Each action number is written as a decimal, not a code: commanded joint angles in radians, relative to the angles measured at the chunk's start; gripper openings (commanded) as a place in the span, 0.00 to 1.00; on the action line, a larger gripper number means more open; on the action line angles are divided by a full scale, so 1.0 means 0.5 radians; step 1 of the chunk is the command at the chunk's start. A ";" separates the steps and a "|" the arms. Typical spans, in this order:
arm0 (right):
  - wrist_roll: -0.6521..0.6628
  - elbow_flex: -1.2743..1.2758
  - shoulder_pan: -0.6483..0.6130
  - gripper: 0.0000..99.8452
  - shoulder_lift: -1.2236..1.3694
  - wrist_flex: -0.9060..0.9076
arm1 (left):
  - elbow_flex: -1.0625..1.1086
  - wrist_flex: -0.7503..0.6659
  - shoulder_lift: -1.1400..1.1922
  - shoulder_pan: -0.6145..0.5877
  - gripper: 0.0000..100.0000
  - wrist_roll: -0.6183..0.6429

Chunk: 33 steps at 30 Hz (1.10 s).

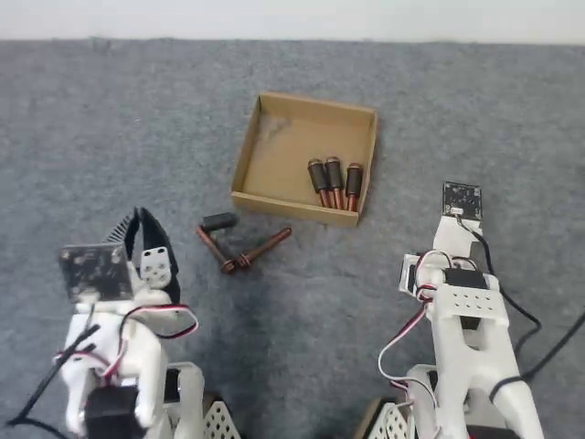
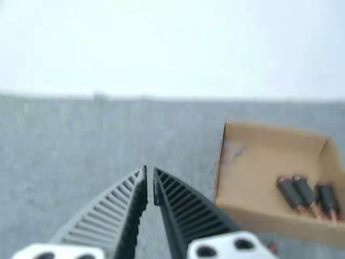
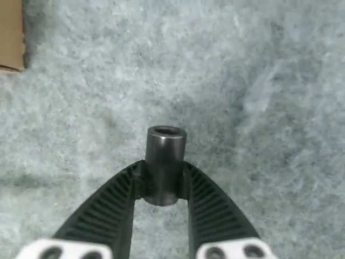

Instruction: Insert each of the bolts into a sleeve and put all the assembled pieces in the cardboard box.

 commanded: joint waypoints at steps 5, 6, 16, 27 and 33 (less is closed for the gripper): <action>0.021 -0.006 0.026 0.01 -0.100 -0.038 | -0.612 0.021 0.749 0.012 0.02 -0.012; 0.021 -0.006 0.026 0.01 -0.100 -0.038 | -0.680 0.043 0.881 0.012 0.02 -0.009; 0.028 -0.006 0.026 0.01 -0.100 -0.038 | -1.168 0.632 1.893 0.549 0.02 0.080; 0.028 -0.006 0.026 0.01 -0.103 -0.041 | -1.088 0.525 2.433 0.896 0.13 0.175; 0.028 -0.006 0.026 0.01 -0.106 -0.041 | -0.971 0.334 2.621 0.896 0.23 0.160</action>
